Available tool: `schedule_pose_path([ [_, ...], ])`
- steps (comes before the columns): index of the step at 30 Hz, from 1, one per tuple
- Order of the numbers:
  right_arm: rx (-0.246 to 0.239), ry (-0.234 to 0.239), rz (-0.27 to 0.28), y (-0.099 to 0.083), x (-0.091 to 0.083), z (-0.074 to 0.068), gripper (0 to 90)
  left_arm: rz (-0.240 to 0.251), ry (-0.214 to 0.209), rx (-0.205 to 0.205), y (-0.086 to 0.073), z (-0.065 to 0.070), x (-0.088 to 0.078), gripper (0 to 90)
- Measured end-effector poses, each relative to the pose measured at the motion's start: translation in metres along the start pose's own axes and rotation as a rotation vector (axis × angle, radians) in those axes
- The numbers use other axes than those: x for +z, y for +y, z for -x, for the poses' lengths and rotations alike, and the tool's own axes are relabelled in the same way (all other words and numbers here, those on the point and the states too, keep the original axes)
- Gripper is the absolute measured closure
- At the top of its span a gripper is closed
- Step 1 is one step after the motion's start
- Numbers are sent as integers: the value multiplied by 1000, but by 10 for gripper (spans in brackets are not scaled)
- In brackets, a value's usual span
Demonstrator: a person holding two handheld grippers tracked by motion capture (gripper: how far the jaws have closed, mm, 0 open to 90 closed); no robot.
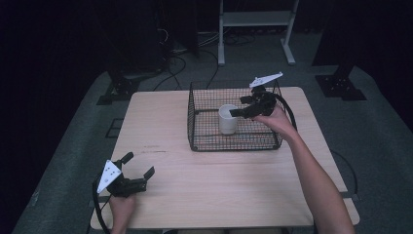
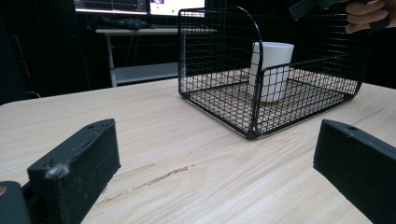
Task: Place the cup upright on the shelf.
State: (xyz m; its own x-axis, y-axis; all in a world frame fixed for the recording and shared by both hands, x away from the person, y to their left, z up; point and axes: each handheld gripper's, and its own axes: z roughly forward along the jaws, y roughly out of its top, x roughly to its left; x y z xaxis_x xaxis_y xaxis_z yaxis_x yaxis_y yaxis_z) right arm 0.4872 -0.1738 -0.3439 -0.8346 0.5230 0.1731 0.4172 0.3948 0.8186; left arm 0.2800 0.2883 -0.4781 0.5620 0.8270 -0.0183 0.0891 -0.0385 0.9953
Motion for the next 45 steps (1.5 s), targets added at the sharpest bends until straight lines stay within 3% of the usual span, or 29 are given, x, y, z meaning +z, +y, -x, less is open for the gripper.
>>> schedule_pose_path([
  [14,-40,18,31,-9,-21,-14,133,1,0,3,0,1,0,0],
  [33,-75,40,21,-16,-38,-30,133,3,1,2,0,0,0,0],
  [45,-66,55,35,-35,-48,-35,133,4,2,4,0,1,0,0],
])
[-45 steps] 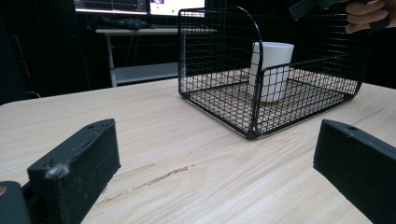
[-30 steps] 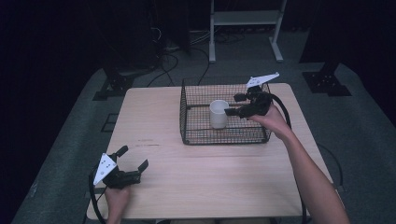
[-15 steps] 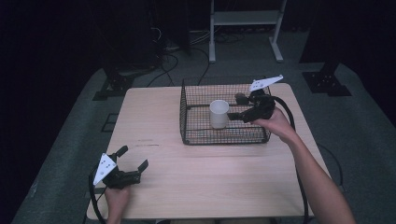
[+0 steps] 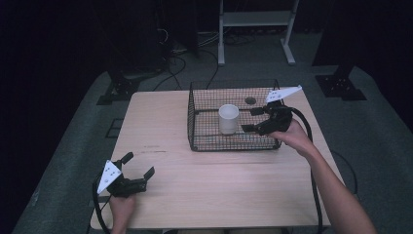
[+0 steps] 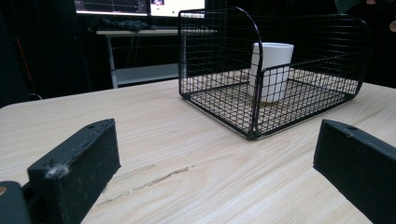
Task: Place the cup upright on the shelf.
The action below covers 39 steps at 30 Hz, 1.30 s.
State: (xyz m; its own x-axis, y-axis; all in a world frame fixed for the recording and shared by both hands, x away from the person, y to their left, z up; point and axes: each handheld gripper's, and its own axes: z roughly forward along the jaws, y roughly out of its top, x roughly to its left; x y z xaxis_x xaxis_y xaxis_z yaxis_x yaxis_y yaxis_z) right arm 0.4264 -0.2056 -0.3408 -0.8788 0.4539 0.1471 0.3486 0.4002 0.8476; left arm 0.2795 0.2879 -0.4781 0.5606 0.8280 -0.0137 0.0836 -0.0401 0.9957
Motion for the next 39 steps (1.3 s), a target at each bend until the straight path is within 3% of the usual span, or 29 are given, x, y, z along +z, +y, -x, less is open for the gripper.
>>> schedule_pose_path([
  [39,37,26,9,-55,-22,-15,133,-1,3,0,0,0,0,0],
])
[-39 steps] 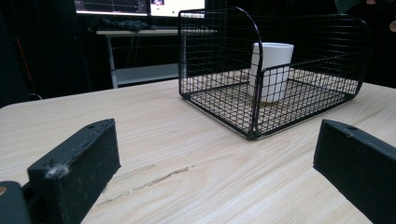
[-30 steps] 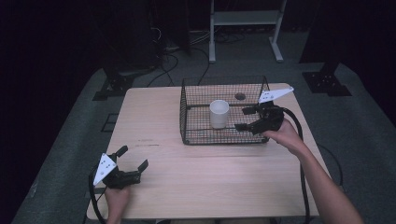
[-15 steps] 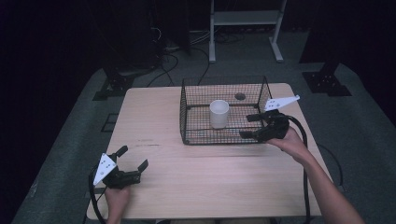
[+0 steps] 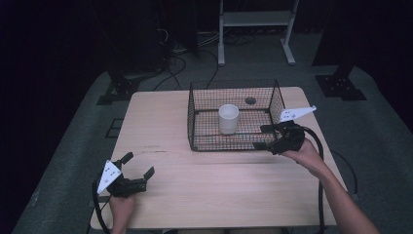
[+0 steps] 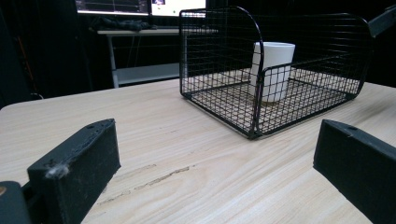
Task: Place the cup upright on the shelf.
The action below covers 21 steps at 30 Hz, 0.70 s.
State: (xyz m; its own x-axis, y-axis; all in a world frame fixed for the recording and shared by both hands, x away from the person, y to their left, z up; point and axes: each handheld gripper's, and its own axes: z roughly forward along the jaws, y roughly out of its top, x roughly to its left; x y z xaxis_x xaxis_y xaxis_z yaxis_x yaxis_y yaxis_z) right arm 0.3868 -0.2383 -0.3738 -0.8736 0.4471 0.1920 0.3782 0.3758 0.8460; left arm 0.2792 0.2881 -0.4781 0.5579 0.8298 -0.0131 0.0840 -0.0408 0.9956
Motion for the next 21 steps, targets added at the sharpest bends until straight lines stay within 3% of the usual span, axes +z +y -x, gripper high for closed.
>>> schedule_pose_path([
  [11,12,9,-1,-15,-6,-5,133,-2,0,1,0,0,0,0],
  [21,28,-3,34,-31,-16,-7,133,-2,1,3,0,0,0,0],
])
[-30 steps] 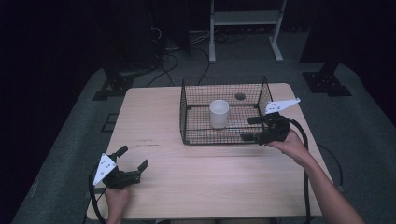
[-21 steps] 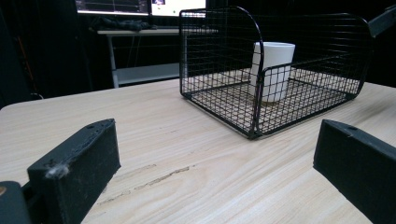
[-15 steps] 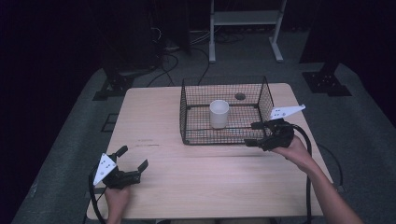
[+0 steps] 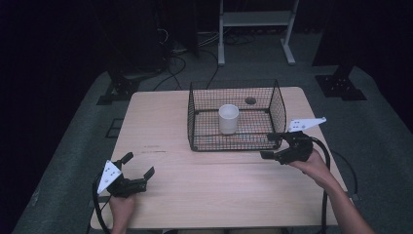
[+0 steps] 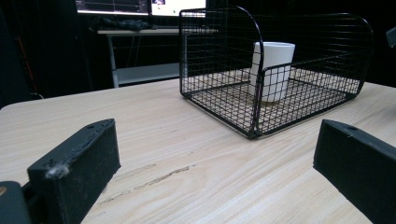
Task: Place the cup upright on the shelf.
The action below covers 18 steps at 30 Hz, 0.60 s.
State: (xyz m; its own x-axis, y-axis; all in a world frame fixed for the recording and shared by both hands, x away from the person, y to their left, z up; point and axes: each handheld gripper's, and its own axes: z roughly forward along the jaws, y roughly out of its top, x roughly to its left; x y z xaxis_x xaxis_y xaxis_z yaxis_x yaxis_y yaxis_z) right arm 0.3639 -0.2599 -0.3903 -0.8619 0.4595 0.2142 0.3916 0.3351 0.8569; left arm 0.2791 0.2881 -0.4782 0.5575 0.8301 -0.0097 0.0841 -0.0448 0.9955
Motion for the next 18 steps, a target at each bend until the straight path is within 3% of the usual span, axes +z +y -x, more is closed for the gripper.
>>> schedule_pose_path([
  [18,26,-56,6,-25,-17,-1,132,3,1,-9,0,-1,-1,0],
])
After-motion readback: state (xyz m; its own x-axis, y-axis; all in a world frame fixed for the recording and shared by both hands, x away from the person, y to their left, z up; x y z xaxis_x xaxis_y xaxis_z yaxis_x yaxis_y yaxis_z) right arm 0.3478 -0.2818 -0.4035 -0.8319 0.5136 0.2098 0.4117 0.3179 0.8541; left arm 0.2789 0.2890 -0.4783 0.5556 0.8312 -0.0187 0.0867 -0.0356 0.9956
